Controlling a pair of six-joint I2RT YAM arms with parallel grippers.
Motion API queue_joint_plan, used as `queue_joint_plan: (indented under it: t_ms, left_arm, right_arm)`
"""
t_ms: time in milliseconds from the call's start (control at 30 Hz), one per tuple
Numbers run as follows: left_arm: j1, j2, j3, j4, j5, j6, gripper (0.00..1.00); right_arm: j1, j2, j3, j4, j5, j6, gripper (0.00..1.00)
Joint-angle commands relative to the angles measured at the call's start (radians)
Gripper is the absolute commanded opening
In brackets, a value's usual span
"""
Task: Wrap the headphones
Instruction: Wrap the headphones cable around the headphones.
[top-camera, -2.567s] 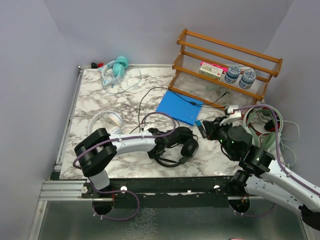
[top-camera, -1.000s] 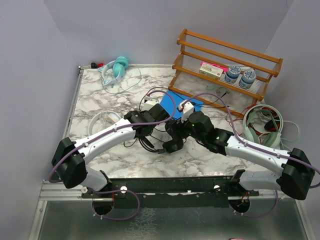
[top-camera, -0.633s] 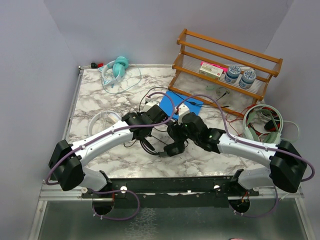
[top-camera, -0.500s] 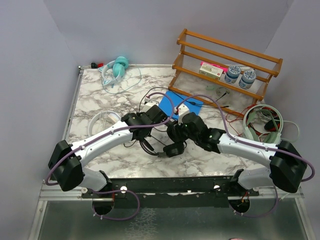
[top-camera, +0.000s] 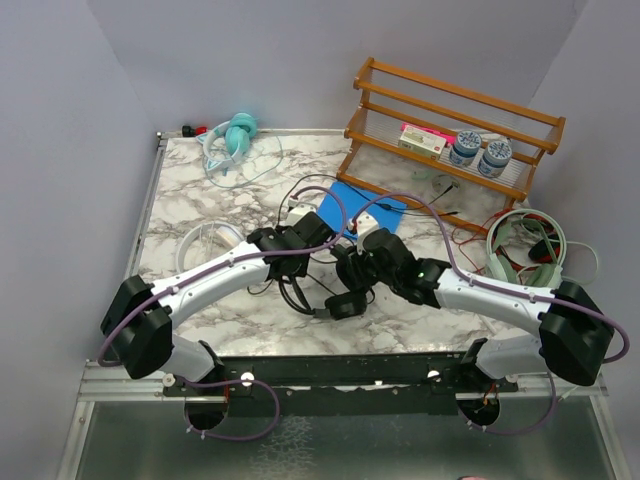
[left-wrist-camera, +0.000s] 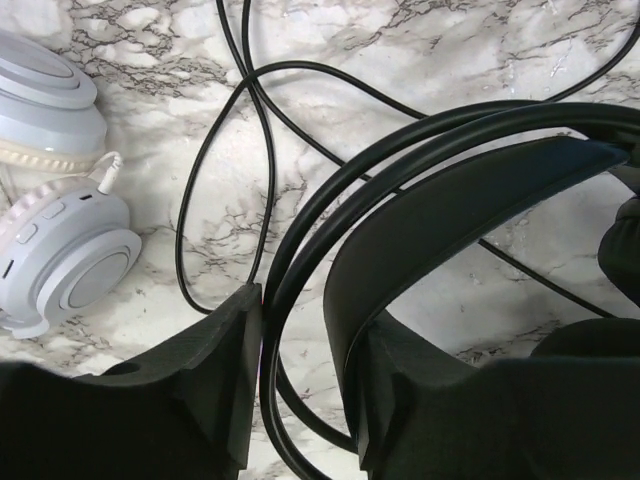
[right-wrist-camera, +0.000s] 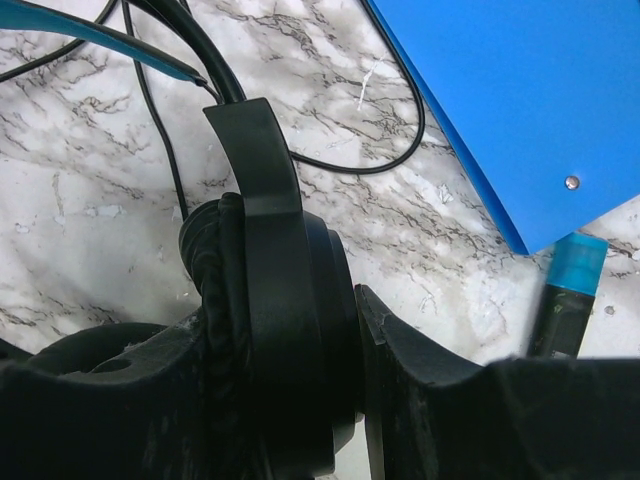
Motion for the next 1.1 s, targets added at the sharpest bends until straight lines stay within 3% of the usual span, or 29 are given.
queue_joint_plan:
  t_ms: [0, 167, 300, 567, 733, 867, 1067]
  left_arm:
    - [-0.001, 0.01, -0.026, 0.018, 0.059, -0.036, 0.46]
    - [0.001, 0.018, -0.045, 0.017, 0.082, -0.05, 0.51]
    - [-0.001, 0.021, -0.077, 0.015, 0.096, -0.082, 0.63]
    - [-0.001, 0.02, -0.085, 0.022, 0.031, -0.102, 0.62]
    - [-0.001, 0.027, -0.037, 0.022, 0.002, -0.066, 0.82]
    - [-0.001, 0.028, -0.009, 0.022, -0.018, -0.054, 0.82]
    - [-0.001, 0.025, 0.016, 0.021, -0.009, -0.043, 0.68]
  right_arm:
    - [-0.001, -0.029, 0.003, 0.047, 0.015, 0.048, 0.33]
    - [-0.001, -0.035, -0.005, 0.052, 0.019, 0.057, 0.33]
    - [-0.001, -0.038, -0.004, 0.05, 0.019, 0.06, 0.33]
    - [-0.001, -0.038, -0.007, 0.051, -0.011, 0.053, 0.33]
    - [-0.001, -0.038, -0.007, 0.053, -0.025, 0.05, 0.33]
    - [0.0, -0.038, -0.009, 0.051, -0.028, 0.053, 0.33]
    - [-0.001, -0.039, -0.014, 0.047, -0.025, 0.054, 0.33]
